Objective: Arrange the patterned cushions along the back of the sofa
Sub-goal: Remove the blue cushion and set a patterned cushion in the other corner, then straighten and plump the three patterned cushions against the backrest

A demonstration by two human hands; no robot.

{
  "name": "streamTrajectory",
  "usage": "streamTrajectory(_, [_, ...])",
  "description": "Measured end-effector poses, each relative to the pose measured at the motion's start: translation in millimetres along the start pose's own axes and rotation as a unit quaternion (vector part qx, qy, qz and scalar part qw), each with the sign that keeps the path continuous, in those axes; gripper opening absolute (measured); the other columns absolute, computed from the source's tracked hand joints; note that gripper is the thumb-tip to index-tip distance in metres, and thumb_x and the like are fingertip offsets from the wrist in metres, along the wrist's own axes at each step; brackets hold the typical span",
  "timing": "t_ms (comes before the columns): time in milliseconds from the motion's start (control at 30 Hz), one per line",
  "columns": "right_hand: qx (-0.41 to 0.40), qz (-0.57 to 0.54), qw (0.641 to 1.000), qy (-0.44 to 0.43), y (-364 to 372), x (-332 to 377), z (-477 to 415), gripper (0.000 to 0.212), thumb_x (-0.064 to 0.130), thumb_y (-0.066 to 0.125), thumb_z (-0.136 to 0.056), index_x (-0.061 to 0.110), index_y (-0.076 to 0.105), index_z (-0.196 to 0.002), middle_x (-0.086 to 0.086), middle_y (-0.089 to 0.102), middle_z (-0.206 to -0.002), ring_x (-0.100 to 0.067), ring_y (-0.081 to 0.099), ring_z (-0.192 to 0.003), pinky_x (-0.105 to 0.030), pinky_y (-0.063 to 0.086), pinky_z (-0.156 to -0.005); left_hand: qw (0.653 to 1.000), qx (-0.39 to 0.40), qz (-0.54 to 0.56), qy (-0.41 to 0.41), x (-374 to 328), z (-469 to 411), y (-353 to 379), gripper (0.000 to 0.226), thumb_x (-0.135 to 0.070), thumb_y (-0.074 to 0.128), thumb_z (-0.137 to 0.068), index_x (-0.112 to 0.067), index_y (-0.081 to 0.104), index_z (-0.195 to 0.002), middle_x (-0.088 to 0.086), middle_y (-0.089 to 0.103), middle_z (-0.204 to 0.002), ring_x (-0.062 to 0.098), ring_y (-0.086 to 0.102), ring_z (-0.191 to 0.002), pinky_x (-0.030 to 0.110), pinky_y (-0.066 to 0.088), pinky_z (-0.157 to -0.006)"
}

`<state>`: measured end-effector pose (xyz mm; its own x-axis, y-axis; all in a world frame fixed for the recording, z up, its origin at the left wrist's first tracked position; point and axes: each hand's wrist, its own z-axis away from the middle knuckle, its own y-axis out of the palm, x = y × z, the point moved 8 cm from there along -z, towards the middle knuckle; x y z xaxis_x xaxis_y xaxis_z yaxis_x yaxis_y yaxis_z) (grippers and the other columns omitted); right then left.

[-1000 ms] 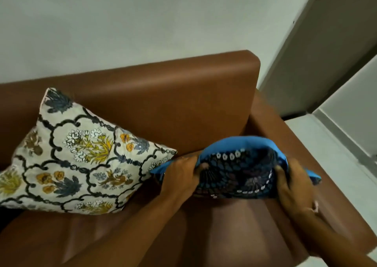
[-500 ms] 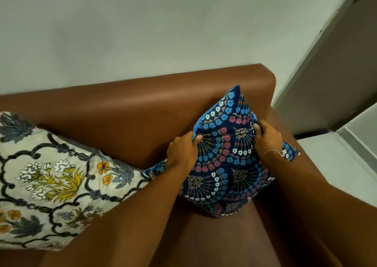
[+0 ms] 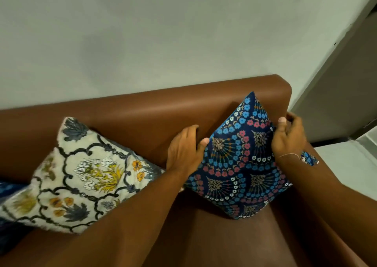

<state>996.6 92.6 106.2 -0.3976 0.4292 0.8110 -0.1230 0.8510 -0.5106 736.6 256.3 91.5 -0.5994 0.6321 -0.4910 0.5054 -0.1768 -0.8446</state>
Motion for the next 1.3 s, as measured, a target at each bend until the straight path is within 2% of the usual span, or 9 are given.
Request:
streamTrajectory(133, [0.003,-0.059,0.996,-0.071,11,94,31,0.047,0.038,0.041,-0.098,0.015,0.042,-0.139,-0.008,0.051,-0.139,-0.025,0.044,-0.130,-0.035,0.034,-0.106,0.995,-0.060,-0.070,0.035,35,8,-89,0.059,-0.045,0.040,-0.099,-0.015,0.032,-0.150,0.010,0.037,-0.157,0.026,0.024,-0.149,0.046,0.022,-0.121])
streamTrajectory(267, [0.074,-0.073,0.981,-0.162,53,208,92,0.047,0.038,0.041,-0.098,0.017,0.039,-0.140,-0.009,0.048,-0.140,-0.025,0.041,-0.132,-0.035,0.030,-0.110,0.984,-0.125,-0.125,0.018,107,36,-201,0.065,-0.048,0.036,-0.098,-0.018,0.021,-0.154,0.010,0.024,-0.163,0.025,0.012,-0.152,0.046,0.013,-0.124])
streamTrajectory(367, [0.132,-0.063,0.956,-0.254,98,291,160,0.047,0.034,0.042,-0.099,0.011,0.038,-0.141,-0.012,0.044,-0.144,-0.027,0.036,-0.137,-0.045,0.028,-0.115,0.975,-0.148,-0.164,0.000,184,72,-282,0.068,-0.049,0.037,-0.097,-0.017,0.019,-0.154,0.012,0.021,-0.163,0.029,0.012,-0.152,0.048,0.013,-0.124])
streamTrajectory(633, [0.299,0.034,0.885,-0.354,264,414,398,0.059,0.040,0.043,-0.098,0.009,0.033,-0.147,-0.015,0.037,-0.153,-0.031,0.019,-0.147,-0.043,0.011,-0.122,0.961,-0.089,-0.216,-0.151,432,198,-438,0.102,-0.074,0.045,-0.081,-0.019,0.007,-0.157,0.012,0.008,-0.166,0.029,0.000,-0.153,0.053,0.009,-0.123])
streamTrajectory(800, [0.486,0.072,0.808,-0.325,364,401,524,0.091,0.061,0.062,-0.082,0.014,0.024,-0.150,-0.011,0.034,-0.155,-0.029,0.023,-0.146,-0.043,0.020,-0.119,0.947,-0.005,-0.142,-0.288,560,276,-438,0.150,-0.097,0.053,-0.042,-0.017,-0.002,-0.156,0.012,0.003,-0.166,0.031,0.002,-0.152,0.055,0.014,-0.122])
streamTrajectory(933, [0.599,0.108,0.771,-0.188,414,372,574,0.137,0.060,0.087,-0.048,0.022,0.009,-0.153,-0.006,0.028,-0.158,-0.029,0.032,-0.142,-0.051,0.032,-0.113,0.935,0.074,-0.083,-0.336,622,312,-409,0.163,-0.082,0.079,-0.032,-0.021,-0.008,-0.155,0.009,0.008,-0.166,0.032,0.012,-0.151,0.054,0.019,-0.120])
streamTrajectory(1033, [0.596,0.151,0.770,-0.174,437,359,591,0.136,0.052,0.093,-0.037,0.023,0.016,-0.146,-0.005,0.040,-0.148,-0.032,0.040,-0.134,-0.058,0.032,-0.108,0.939,0.094,-0.106,-0.313,638,311,-386,0.165,-0.076,0.084,-0.032,-0.020,-0.010,-0.155,0.012,0.012,-0.164,0.035,0.017,-0.149,0.055,0.022,-0.119])
streamTrajectory(1167, [0.501,0.152,0.823,-0.220,441,363,588,0.075,0.044,0.089,-0.055,0.022,0.038,-0.106,-0.004,0.063,-0.115,-0.034,0.058,-0.110,-0.050,0.041,-0.092,0.939,0.048,-0.159,-0.302,637,300,-372,0.160,-0.071,0.086,-0.037,-0.013,-0.004,-0.155,0.021,0.030,-0.154,0.041,0.030,-0.141,0.060,0.028,-0.113])
streamTrajectory(1300, [0.347,0.099,0.878,-0.314,411,380,584,0.058,0.038,0.084,-0.063,0.027,0.034,-0.090,-0.001,0.062,-0.094,-0.032,0.058,-0.094,-0.043,0.036,-0.075,0.955,-0.032,-0.143,-0.260,627,289,-385,0.154,-0.065,0.090,-0.038,-0.009,0.005,-0.155,0.024,0.041,-0.146,0.041,0.039,-0.134,0.058,0.032,-0.111])
